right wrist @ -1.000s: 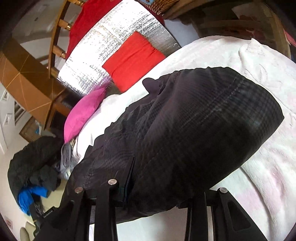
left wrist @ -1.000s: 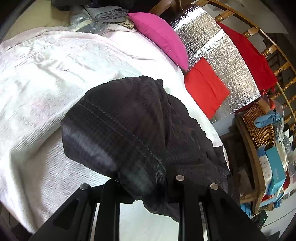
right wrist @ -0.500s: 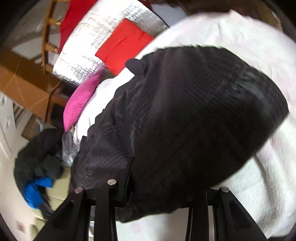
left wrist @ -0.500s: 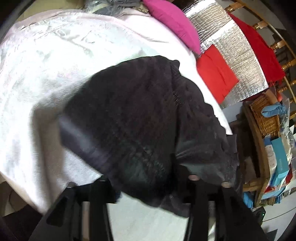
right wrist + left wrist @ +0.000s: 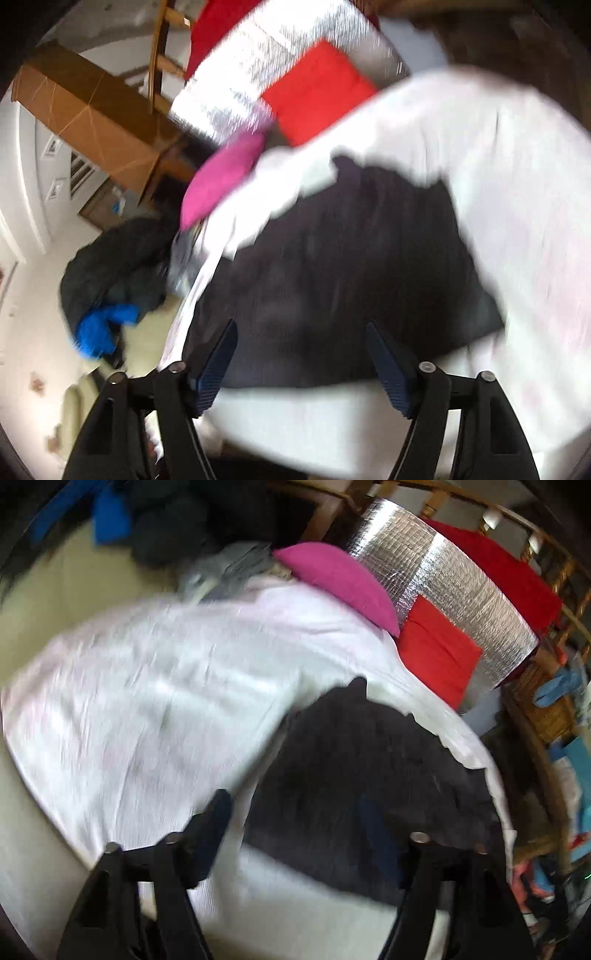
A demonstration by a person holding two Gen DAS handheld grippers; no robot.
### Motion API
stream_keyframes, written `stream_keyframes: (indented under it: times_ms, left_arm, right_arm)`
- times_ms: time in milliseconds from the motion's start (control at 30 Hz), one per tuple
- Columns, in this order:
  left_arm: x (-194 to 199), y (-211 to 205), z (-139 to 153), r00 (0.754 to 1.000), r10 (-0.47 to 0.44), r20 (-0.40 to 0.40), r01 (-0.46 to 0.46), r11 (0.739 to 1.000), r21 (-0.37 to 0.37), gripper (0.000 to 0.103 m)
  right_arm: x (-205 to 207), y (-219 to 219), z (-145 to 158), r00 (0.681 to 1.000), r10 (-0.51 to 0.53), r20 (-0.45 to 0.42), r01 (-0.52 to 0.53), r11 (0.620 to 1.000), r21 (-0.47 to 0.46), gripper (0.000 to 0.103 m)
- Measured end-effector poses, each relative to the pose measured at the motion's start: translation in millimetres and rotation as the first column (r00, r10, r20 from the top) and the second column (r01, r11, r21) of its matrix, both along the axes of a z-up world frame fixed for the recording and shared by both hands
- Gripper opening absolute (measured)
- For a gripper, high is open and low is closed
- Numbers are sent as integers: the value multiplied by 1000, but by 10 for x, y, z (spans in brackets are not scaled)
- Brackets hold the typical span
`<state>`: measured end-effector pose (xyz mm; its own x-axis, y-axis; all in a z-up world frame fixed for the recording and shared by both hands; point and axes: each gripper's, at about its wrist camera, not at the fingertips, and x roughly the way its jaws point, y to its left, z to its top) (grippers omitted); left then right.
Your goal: Fold large clothes
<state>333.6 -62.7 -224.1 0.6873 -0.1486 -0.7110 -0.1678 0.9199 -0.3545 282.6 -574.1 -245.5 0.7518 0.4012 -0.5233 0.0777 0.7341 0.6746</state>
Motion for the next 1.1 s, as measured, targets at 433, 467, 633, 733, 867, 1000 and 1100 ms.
stream_keyframes:
  times_ms: [433, 467, 633, 733, 867, 1000, 1100]
  left_arm:
    - [1509, -376, -269, 996, -5, -88, 9, 999, 47, 77]
    - [1584, -398, -301, 995, -20, -102, 25, 999, 49, 77]
    - [1879, -545, -470, 981, -79, -178, 97, 991, 93, 77]
    - [1964, -628, -549, 974, -117, -195, 142, 983, 120, 77]
    - [2067, -652, -625, 971, -114, -208, 154, 971, 185, 43]
    - [2100, -639, -648, 973, -128, -191, 163, 969, 185, 32]
    - [2092, -668, -599, 979, -134, -155, 164, 966, 201, 28]
  right_arm:
    - [1815, -63, -107, 990, -88, -115, 61, 973, -221, 76]
    - [1896, -65, -106, 990, -80, -119, 50, 970, -237, 76]
    - [2311, -5, -304, 981, -14, -196, -46, 954, -297, 76]
    - [2453, 40, -464, 975, -2, -220, -70, 945, -318, 76]
    - [2513, 126, -525, 976, 15, -217, -96, 924, -369, 75]
    - [2516, 105, -525, 972, -35, -232, -65, 909, -411, 29]
    - [2516, 31, -488, 978, -56, -202, -25, 926, -377, 25]
